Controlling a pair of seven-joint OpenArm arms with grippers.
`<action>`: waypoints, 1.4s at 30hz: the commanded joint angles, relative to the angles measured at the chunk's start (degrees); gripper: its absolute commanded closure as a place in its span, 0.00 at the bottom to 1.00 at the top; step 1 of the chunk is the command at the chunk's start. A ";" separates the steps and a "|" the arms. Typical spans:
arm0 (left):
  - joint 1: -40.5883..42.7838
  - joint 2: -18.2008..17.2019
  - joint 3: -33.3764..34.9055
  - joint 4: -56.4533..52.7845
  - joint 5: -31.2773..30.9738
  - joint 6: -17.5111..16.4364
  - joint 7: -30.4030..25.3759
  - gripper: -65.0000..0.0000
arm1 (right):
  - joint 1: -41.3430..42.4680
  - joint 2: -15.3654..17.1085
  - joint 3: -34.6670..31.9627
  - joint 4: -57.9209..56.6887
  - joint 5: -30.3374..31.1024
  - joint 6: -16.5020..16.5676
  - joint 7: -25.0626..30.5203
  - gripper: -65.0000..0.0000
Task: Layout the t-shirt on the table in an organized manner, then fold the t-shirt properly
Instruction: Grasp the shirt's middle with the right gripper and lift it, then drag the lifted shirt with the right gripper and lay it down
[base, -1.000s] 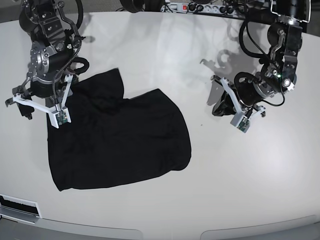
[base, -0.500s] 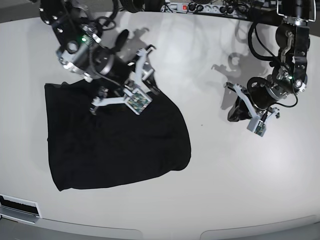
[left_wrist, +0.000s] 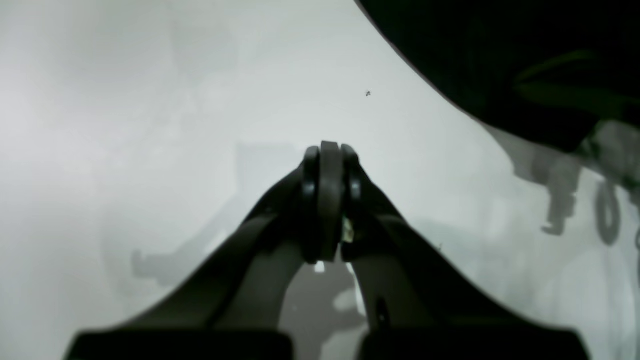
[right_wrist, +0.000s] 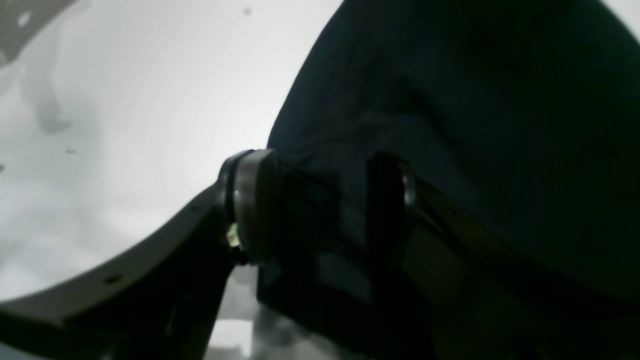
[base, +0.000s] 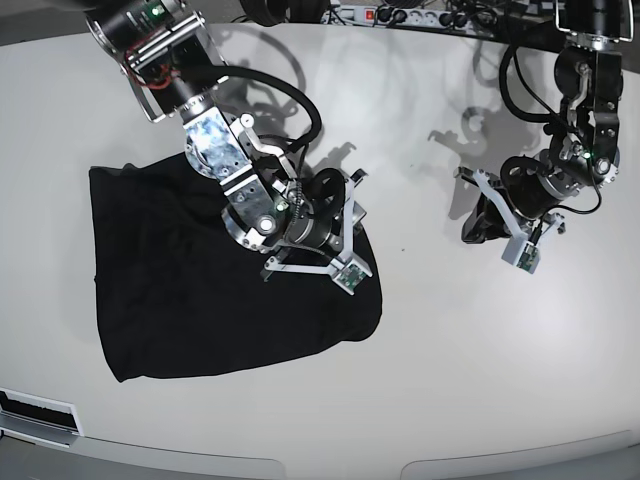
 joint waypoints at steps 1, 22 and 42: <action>-0.66 -0.63 -0.37 0.85 -0.92 -0.09 -1.33 1.00 | 1.62 -0.81 0.04 -2.05 0.31 0.26 1.49 0.51; -0.68 -0.63 -0.37 0.85 -2.43 -0.11 -1.38 1.00 | 5.07 1.99 1.01 33.44 -0.07 -3.58 -8.83 1.00; -0.83 -1.09 -0.37 0.83 -2.43 -0.11 -2.86 1.00 | -9.84 19.08 30.69 55.82 0.37 -9.35 -9.25 1.00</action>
